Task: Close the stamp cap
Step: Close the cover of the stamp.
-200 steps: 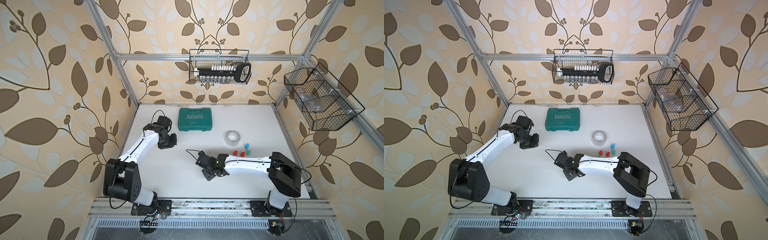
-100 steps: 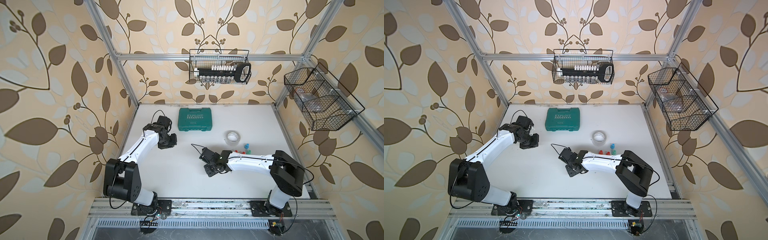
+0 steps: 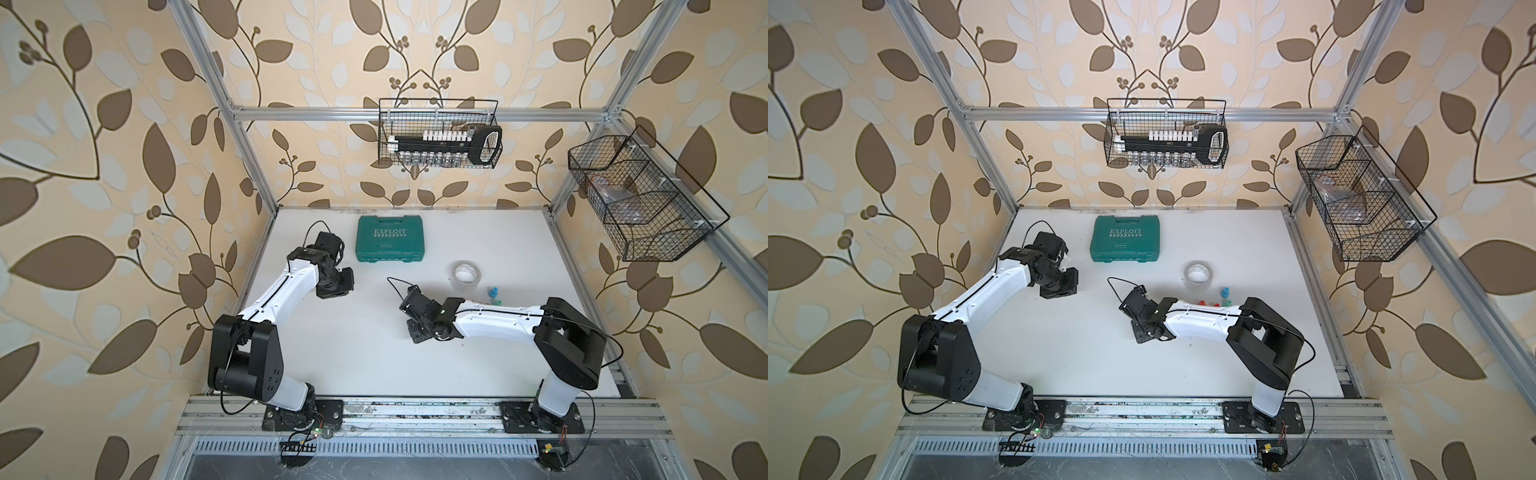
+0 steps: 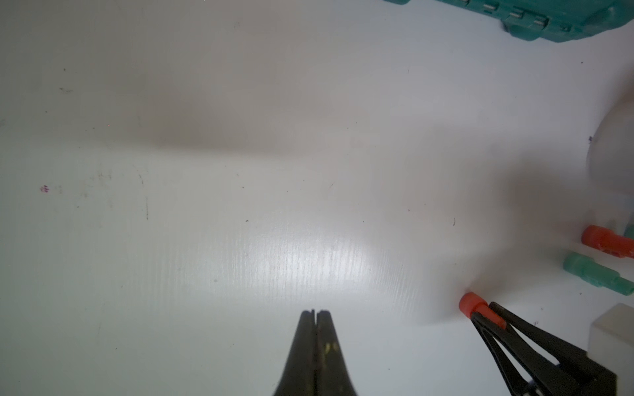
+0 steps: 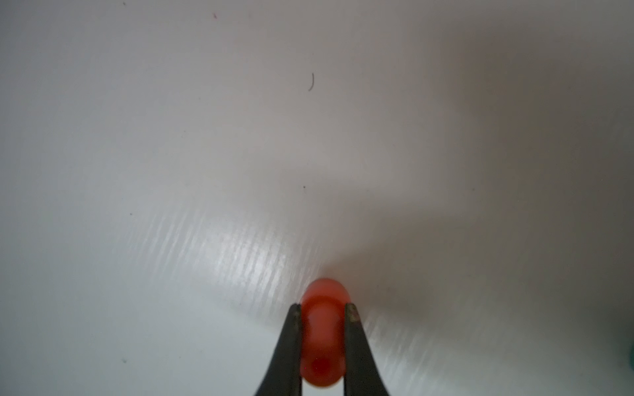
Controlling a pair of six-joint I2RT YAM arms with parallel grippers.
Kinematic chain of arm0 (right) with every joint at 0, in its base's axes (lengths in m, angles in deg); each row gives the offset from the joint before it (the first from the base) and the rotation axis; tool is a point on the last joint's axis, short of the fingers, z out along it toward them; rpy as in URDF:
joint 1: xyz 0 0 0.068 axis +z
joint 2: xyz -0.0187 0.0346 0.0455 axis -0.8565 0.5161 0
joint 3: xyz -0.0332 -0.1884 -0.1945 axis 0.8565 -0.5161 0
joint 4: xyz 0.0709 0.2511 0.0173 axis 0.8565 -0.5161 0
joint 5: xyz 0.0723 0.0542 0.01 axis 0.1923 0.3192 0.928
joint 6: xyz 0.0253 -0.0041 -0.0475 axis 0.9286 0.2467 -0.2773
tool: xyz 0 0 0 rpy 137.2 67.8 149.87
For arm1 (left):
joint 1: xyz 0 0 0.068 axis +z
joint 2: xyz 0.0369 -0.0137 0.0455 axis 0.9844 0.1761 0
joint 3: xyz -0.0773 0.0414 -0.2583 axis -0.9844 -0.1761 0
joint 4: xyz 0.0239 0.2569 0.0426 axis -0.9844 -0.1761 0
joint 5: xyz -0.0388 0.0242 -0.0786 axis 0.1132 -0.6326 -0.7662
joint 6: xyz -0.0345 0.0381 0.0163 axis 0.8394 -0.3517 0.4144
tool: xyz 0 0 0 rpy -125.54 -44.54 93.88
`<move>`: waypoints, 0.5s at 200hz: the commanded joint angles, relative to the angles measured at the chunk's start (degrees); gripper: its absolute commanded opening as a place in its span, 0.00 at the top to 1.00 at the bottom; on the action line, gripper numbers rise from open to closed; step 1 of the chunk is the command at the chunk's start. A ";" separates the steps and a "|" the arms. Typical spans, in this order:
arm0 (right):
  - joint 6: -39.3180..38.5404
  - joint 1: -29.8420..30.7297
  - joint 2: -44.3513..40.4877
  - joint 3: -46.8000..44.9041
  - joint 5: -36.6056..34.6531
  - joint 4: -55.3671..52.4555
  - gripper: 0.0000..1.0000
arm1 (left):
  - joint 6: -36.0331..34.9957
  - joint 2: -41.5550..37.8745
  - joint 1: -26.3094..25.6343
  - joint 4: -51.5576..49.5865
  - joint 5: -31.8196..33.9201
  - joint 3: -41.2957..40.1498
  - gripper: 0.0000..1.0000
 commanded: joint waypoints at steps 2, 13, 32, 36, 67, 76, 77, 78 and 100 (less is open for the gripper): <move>2.31 -0.48 11.30 -7.77 6.14 -13.38 1.00 | -0.37 0.26 0.25 -1.12 0.41 0.44 0.97; 2.09 -0.50 11.79 -7.15 5.91 -14.52 1.00 | -0.37 0.35 0.20 -1.10 0.29 0.45 0.97; 1.70 -0.49 11.97 -5.86 4.94 -16.66 1.00 | -0.20 0.42 0.25 -1.07 0.12 0.44 0.97; 1.50 -0.51 11.68 -5.55 4.70 -17.07 1.00 | -0.28 0.44 0.25 -1.03 -0.01 0.44 0.97; -0.10 -4.27 7.97 -4.10 5.03 -18.14 1.00 | -0.25 0.92 0.25 -0.76 -0.63 0.69 0.97; -0.92 -5.96 6.92 -3.62 5.28 -18.22 1.00 | -0.31 1.11 0.23 -0.85 -0.84 0.87 0.97; -0.98 -6.10 6.83 -3.53 5.28 -18.20 1.00 | -0.30 1.13 0.24 -0.85 -0.85 0.87 0.97; -1.05 -6.30 6.78 -3.43 5.28 -18.19 1.00 | -0.33 1.18 0.24 -0.89 -0.85 0.88 0.97; -3.86 -11.15 5.64 -2.49 5.54 -18.53 1.00 | -0.37 0.86 0.25 -0.89 -0.69 0.72 0.97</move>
